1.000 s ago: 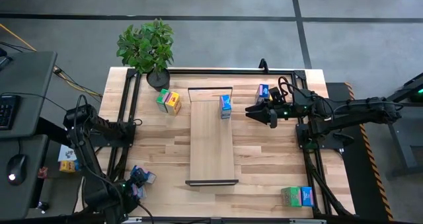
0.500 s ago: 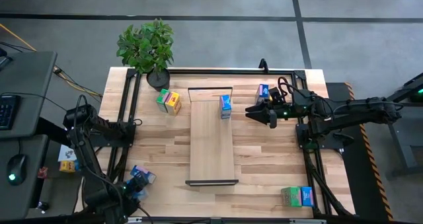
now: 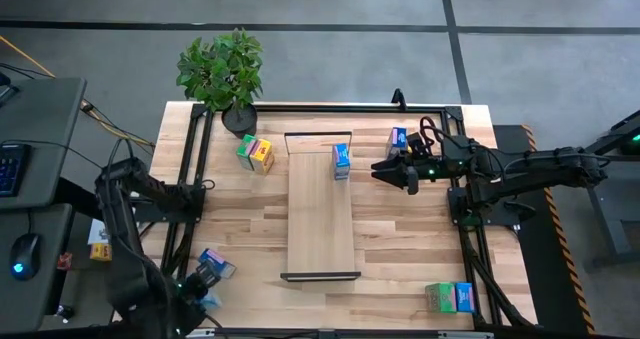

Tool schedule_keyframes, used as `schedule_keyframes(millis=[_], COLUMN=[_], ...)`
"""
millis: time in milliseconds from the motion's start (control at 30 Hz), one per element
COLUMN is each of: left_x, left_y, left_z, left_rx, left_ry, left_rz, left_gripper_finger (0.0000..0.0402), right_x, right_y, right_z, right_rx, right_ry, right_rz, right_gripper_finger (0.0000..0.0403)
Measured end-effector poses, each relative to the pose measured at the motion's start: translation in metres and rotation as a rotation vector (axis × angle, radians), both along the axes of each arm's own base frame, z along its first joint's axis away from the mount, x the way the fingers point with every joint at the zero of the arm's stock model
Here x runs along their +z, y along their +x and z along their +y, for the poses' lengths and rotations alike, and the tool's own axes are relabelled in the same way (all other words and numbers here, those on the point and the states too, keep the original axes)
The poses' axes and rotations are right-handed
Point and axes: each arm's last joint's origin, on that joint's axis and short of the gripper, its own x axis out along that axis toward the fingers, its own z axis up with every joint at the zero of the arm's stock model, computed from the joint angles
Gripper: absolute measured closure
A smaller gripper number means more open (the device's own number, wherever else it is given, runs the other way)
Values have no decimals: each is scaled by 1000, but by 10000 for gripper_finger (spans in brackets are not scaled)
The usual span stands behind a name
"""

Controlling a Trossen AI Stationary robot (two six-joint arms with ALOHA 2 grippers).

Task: Stack cereal on shelf
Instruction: Put the left light blue cereal box on the shelf aligned with the other light blue cereal box

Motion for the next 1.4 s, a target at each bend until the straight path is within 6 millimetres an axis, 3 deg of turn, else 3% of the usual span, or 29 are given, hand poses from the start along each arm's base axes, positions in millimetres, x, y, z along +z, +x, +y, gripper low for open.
schedule_keyframes(millis=[133,300,367,533,700,833,1100,1400], left_x=[63,122,132,135,114,86,20,-22], left_y=[14,46,63,103,139,160,192,205], left_z=[23,67,90,148,198,226,252,282], left_rx=[44,258,372,702,1100,1343,1465,1629], left_ry=[-109,-210,-190,-92,-142,-184,-187,-247], left_rz=[-66,-364,-440,-539,-481,-410,-359,-370], left_gripper_finger=[258,259,259,259,259,259,259,259], right_x=[0,-1,-1,-1,-1,-1,-1,0], right_y=[0,0,0,0,0,0,0,0], right_z=[0,0,0,0,0,-1,-2,-3], right_rx=[0,1,1,2,-4,-37,-59,-117], right_ry=[0,-1,0,0,4,-3,34,87], right_rz=[3,5,6,5,6,5,5,2], right_gripper_finger=[167,167,167,167,167,167,167,167])
